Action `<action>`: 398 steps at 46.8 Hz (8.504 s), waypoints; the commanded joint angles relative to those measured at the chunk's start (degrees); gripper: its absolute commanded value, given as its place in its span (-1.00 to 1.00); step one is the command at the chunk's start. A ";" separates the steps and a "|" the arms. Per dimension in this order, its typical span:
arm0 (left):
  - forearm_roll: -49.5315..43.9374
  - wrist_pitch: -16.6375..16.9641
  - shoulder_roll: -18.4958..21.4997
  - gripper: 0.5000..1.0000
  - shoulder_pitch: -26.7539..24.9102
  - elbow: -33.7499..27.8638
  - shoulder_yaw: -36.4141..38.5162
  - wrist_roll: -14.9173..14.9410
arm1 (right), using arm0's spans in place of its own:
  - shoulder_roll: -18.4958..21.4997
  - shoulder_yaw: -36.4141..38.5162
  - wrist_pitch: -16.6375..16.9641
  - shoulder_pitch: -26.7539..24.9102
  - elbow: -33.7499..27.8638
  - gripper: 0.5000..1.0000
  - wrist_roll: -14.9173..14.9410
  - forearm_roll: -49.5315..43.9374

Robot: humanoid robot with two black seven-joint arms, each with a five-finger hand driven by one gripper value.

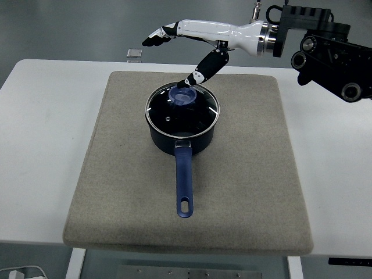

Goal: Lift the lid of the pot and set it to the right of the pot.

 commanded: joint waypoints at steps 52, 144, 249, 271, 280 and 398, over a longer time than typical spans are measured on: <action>0.00 0.00 0.00 1.00 0.00 0.01 -0.06 0.00 | 2.62 -5.10 -9.95 -1.07 2.39 0.61 -0.01 -21.94; 0.00 0.00 0.00 1.00 0.00 0.01 0.03 0.00 | 2.01 -9.85 -15.84 0.16 -3.42 0.61 -0.01 -27.92; 0.00 0.00 0.00 1.00 0.00 0.01 0.03 0.00 | 4.56 -12.39 -15.48 0.34 -2.36 0.38 -0.01 -27.31; 0.00 0.00 0.00 1.00 0.00 0.01 0.03 0.00 | 4.64 -12.48 -15.22 0.25 -2.19 0.16 -0.01 -27.05; 0.00 0.00 0.00 1.00 0.00 0.01 -0.06 0.00 | 4.73 -12.39 -15.13 -0.02 -2.27 -0.93 -0.01 -26.87; 0.00 0.00 0.00 1.00 0.00 0.01 -0.06 0.00 | 5.61 -17.14 -13.73 5.87 -2.19 0.62 -0.01 -25.55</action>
